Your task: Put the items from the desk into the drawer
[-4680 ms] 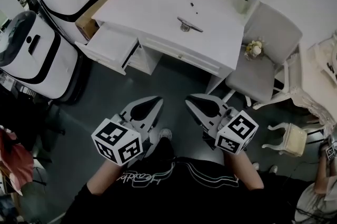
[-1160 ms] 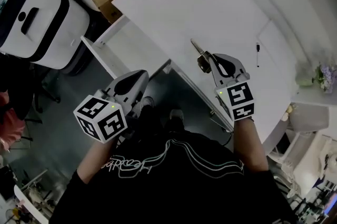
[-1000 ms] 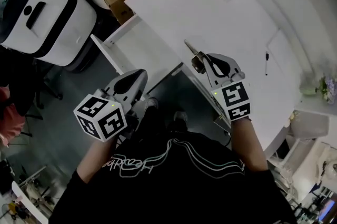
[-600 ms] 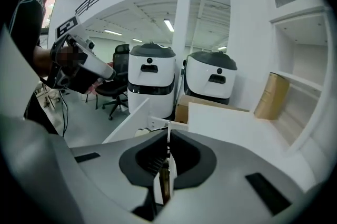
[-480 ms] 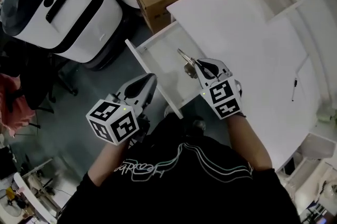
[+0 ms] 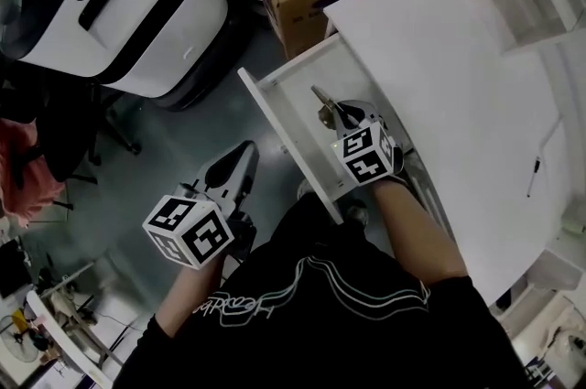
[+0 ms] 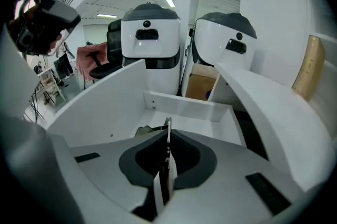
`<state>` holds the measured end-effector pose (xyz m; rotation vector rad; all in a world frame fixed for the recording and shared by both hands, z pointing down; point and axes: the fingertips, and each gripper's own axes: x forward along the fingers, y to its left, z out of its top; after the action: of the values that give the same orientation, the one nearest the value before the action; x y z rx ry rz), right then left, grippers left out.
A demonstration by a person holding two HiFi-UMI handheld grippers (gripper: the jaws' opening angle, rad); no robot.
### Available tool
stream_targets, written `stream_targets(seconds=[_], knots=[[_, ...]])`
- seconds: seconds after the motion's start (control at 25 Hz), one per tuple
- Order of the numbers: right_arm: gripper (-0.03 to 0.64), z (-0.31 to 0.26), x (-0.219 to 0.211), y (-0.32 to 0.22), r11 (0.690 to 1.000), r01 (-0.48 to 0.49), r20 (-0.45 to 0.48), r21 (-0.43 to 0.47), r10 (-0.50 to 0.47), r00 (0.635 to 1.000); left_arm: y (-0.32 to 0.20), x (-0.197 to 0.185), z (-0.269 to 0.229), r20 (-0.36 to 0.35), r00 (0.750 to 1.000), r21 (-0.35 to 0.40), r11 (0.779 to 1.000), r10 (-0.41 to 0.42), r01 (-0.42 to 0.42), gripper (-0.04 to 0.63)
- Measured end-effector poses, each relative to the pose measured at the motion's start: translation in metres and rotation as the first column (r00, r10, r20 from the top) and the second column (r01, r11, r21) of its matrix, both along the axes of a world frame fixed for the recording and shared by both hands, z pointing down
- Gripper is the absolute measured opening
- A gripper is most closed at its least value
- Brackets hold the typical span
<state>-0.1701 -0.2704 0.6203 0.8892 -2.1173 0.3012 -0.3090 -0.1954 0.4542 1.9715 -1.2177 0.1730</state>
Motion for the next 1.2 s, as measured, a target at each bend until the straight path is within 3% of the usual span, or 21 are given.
stream_targets(seconds=[0.2, 0.36, 0.48, 0.68, 0.92, 1.0, 1.12, 1.2], knots=[[0.044, 0.041, -0.008, -0.013, 0.997, 0.07, -0.109, 0.034, -0.066, 0.992, -0.004, -0.023, 0.011, 0.02, 0.999, -0.023, 0.999, -0.044, 0.045, 0.021], [0.044, 0.062, -0.009, -0.012, 0.981, 0.184, -0.217, 0.065, -0.166, 0.962, -0.005, -0.037, 0.021, 0.02, 0.997, -0.04, 0.997, -0.07, 0.071, 0.021], [0.046, 0.072, -0.014, -0.005, 0.969, 0.241, -0.228, 0.049, -0.224, 0.948, -0.005, -0.046, 0.024, 0.019, 0.996, -0.051, 0.995, -0.088, 0.089, 0.021], [0.053, 0.08, -0.029, 0.009, 0.964, 0.264, -0.142, -0.012, -0.263, 0.954, -0.008, -0.053, 0.023, 0.014, 0.996, -0.056, 0.995, -0.087, 0.088, 0.021], [0.112, 0.086, -0.046, 0.018, 0.946, 0.3, -0.037, -0.123, -0.307, 0.951, -0.012, -0.054, 0.025, 0.01, 0.998, -0.058, 0.996, -0.069, 0.069, 0.021], [0.149, 0.079, -0.051, 0.021, 0.946, 0.286, 0.044, -0.153, -0.283, 0.958, -0.014, -0.052, 0.022, 0.002, 0.998, -0.048, 0.997, -0.058, 0.058, 0.021], [0.158, 0.05, -0.053, 0.027, 0.956, 0.218, 0.226, -0.197, -0.172, 0.959, -0.017, -0.042, 0.01, -0.016, 0.999, -0.022, 0.999, -0.031, 0.03, 0.021], [0.158, 0.021, -0.048, 0.027, 0.97, 0.168, 0.303, -0.174, -0.109, 0.947, -0.021, -0.033, 0.001, -0.025, 1.0, -0.003, 1.0, -0.004, 0.004, 0.021]])
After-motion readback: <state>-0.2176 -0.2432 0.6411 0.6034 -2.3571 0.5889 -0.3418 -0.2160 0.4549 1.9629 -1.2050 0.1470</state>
